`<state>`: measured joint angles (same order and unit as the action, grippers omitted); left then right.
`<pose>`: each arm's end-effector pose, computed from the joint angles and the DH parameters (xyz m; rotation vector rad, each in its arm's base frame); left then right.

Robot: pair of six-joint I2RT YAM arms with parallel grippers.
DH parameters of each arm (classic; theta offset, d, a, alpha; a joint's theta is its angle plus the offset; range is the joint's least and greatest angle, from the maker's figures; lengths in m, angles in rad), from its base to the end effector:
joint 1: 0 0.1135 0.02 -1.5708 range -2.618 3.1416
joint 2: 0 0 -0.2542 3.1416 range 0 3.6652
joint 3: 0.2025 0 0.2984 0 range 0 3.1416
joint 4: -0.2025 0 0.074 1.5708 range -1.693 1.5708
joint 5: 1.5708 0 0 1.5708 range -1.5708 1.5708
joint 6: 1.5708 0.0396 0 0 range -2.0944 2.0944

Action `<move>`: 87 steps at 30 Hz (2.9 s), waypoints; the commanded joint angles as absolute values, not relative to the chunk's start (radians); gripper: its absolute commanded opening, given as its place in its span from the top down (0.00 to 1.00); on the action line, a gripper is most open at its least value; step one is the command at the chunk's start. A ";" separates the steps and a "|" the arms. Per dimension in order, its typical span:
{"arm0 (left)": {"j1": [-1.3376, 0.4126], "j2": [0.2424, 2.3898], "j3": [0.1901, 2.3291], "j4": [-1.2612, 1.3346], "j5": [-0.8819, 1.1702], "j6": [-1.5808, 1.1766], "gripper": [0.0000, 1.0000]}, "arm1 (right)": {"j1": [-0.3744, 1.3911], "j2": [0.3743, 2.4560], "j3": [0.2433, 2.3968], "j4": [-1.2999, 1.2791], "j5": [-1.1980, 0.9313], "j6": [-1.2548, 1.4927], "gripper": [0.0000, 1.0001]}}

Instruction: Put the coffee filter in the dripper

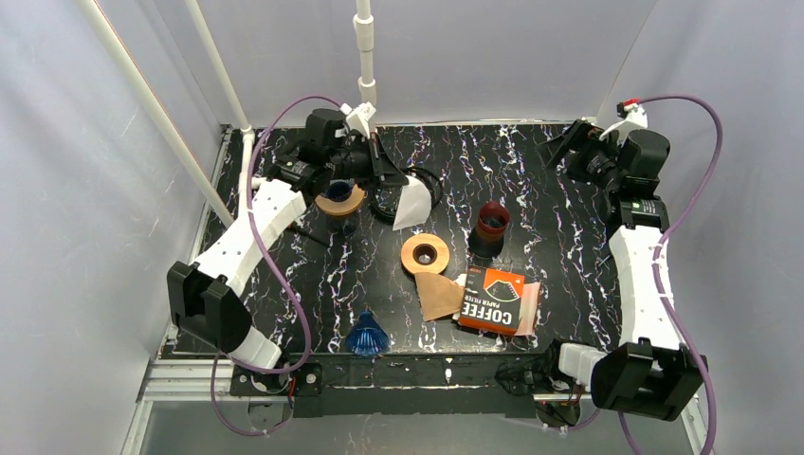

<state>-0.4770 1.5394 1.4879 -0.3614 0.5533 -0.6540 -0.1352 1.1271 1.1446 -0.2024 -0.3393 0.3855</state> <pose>0.3508 -0.2047 0.3692 0.2040 2.1408 -1.2475 0.3105 -0.0289 0.3877 0.2102 1.7570 0.4793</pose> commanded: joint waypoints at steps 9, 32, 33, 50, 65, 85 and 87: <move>-0.325 1.452 1.513 -0.303 0.622 -0.493 1.00 | 0.057 1.251 1.260 -0.120 -0.490 0.309 0.04; -0.291 1.143 1.299 -0.165 0.785 0.313 1.00 | 0.404 1.391 1.331 0.066 -0.720 0.191 0.09; -0.291 1.126 1.292 -0.177 0.792 0.357 1.00 | 0.409 1.391 1.334 0.071 -0.730 0.190 0.10; -0.291 1.034 1.313 -0.417 0.979 0.679 1.00 | 0.538 1.431 1.358 0.098 -0.791 0.195 0.12; -0.291 1.046 1.335 -0.398 1.011 0.655 1.00 | 0.600 1.483 1.391 0.102 -0.747 0.181 0.27; -0.290 1.080 1.327 -0.248 0.953 0.514 1.00 | 0.625 1.489 1.344 0.299 -0.803 0.337 0.44; -0.291 1.081 1.328 -0.234 0.955 0.500 1.00 | 0.627 1.493 1.346 0.308 -0.806 0.346 0.48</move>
